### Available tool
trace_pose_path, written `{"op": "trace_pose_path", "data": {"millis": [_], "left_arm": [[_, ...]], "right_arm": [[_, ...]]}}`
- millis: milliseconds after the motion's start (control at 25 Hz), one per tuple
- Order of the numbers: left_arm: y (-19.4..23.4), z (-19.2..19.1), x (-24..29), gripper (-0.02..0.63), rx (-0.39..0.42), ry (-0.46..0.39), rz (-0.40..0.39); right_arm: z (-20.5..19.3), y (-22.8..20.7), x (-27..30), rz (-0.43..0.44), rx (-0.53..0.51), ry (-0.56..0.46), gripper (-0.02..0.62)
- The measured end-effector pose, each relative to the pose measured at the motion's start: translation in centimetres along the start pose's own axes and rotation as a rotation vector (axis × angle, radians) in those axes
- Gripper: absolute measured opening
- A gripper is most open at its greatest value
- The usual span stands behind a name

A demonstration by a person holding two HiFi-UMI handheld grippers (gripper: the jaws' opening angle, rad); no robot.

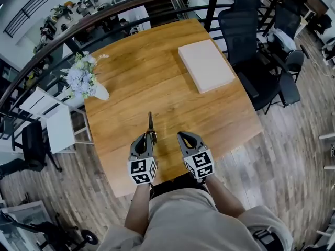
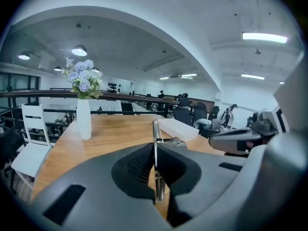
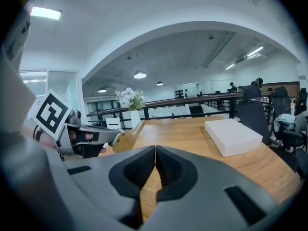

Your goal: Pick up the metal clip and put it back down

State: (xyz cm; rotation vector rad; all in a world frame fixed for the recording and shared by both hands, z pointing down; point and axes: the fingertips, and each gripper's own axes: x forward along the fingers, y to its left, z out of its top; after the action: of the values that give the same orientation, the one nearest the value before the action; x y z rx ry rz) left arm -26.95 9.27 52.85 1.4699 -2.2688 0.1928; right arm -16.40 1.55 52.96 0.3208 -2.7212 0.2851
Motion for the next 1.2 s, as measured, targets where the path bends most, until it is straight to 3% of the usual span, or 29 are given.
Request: {"op": "trace_pose_path", "data": {"millis": [240,1040,1200], "left_arm": [[0.5,3.1,-3.0,0.026,-0.019,-0.084,0.001],[2.4,13.6,-10.8,0.026,0.044,-0.354,0.026],[2.7,15.0,-12.2,0.026,0.049,-0.397,0.022]], "right_arm": [[2.8,1.6,-1.7,-0.013,-0.020,-0.060,0.026],[16.4,4.8,-7.1,-0.064,-0.142,-0.380,0.026],[17.6,5.6,-7.4,-0.074,-0.172,-0.411,0.026]]}}
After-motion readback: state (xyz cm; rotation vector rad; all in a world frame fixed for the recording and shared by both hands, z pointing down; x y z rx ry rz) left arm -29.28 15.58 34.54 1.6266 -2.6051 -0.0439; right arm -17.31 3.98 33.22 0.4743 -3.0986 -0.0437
